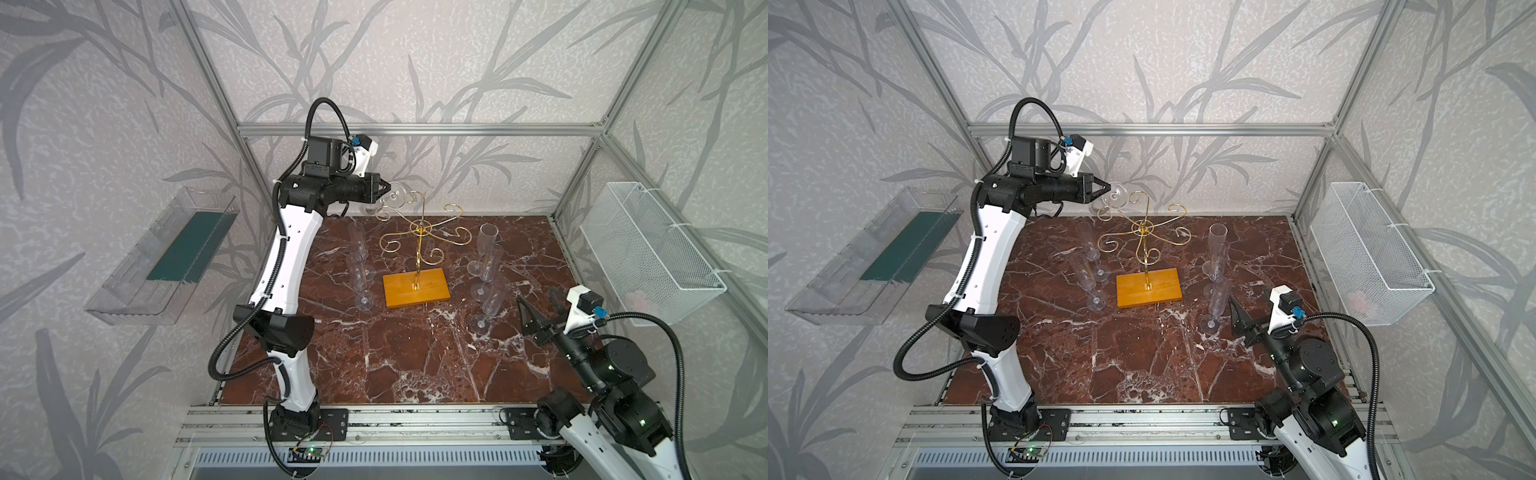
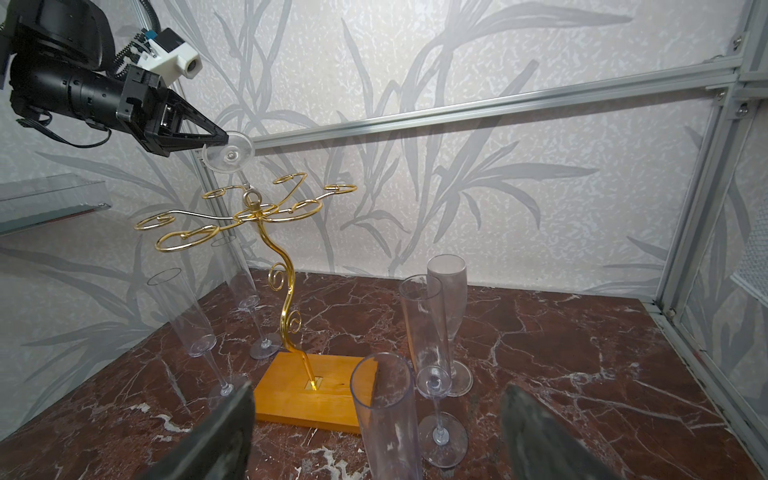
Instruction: Take the wine glass off the wine glass rack
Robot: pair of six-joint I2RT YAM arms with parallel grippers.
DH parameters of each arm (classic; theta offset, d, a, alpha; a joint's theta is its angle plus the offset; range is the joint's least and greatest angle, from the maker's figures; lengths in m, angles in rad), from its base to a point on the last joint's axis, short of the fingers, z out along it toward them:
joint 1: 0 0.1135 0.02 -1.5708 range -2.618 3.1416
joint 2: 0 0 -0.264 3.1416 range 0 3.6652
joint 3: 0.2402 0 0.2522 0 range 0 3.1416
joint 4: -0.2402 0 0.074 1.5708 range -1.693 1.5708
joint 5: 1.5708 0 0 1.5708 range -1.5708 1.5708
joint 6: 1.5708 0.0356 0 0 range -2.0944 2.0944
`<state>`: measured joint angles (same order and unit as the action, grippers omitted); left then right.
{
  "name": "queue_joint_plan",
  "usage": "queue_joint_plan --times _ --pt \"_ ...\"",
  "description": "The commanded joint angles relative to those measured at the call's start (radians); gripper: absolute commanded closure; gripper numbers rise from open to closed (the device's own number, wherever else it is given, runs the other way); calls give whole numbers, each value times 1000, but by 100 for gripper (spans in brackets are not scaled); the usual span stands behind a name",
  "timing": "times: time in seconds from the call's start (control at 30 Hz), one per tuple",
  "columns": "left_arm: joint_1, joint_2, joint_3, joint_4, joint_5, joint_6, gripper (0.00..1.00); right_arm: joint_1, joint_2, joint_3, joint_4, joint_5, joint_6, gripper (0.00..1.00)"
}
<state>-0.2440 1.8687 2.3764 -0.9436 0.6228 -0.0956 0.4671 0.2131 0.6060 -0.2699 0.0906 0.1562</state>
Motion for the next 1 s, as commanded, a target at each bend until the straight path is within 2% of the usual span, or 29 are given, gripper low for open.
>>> queue_joint_plan --times 0.0,0.2,0.4,0.6,0.7,0.97 --pt "-40 -79 35 -7 -82 139 100 -2 40 44 52 -33 -26 10" --pt "-148 -155 -5 4 -248 288 100 -2 129 104 101 -86 -37 10" --pt "-302 -250 -107 34 -463 413 100 -3 251 215 81 -136 -4 10" --pt "-501 -397 -365 211 -725 607 100 -2 388 358 73 -230 49 10" --pt "-598 -457 -477 291 -867 745 100 -3 458 448 54 -276 70 10" --pt "-791 -633 -853 695 -1058 1088 100 -2 602 648 -26 -392 110 11"
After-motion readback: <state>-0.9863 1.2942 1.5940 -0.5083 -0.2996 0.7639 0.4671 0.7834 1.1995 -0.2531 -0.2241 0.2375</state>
